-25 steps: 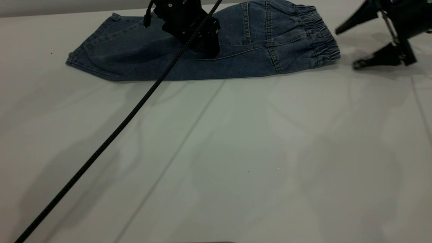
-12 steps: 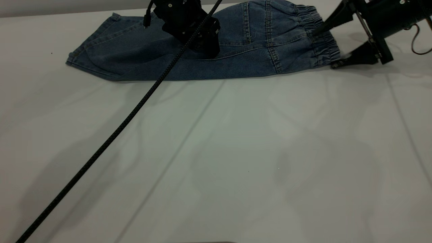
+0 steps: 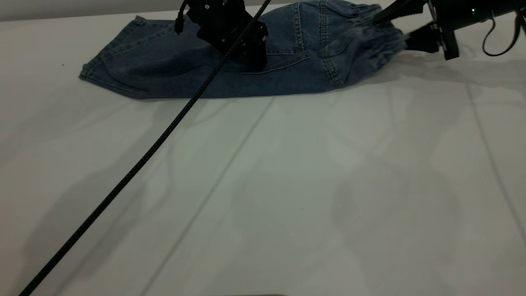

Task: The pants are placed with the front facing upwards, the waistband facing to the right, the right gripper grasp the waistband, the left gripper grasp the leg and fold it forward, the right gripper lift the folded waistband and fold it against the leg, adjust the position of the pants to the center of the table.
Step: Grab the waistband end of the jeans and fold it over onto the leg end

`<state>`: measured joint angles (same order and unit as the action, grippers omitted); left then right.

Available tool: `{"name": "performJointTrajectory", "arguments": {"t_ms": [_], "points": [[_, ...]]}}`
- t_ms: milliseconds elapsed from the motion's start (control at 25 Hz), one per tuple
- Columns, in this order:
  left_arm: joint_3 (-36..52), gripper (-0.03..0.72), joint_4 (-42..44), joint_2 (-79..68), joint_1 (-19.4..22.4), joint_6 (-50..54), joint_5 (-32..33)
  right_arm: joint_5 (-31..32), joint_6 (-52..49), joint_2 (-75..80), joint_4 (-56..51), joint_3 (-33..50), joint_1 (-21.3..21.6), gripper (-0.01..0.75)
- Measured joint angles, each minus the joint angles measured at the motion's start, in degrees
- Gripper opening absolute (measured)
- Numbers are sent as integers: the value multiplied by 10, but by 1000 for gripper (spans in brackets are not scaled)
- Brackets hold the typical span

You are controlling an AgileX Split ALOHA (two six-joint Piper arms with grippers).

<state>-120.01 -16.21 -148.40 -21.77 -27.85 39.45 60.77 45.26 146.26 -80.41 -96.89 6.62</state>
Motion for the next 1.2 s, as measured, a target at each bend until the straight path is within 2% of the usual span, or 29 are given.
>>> {"name": "performJointTrajectory", "arguments": {"t_ms": [120,240,480,640,840,1040,1200], "points": [[0,548,1,0,0,-1,2,14,16,0,1,0,-16,148],[0,548,1,0,0,2,4,14,13,0,19,0,-26,62],[0,548,2,0,0,12,18,9,-17,-7,108,-18,-26,57],[0,548,2,0,0,13,24,29,-40,-27,140,-55,-32,57],[0,548,2,0,0,14,27,65,-72,-46,140,-118,-63,57],[0,548,2,0,0,14,28,68,-90,-46,138,-166,-109,57],[-1,548,6,9,0,14,54,74,-97,-46,137,-178,-126,57]]}}
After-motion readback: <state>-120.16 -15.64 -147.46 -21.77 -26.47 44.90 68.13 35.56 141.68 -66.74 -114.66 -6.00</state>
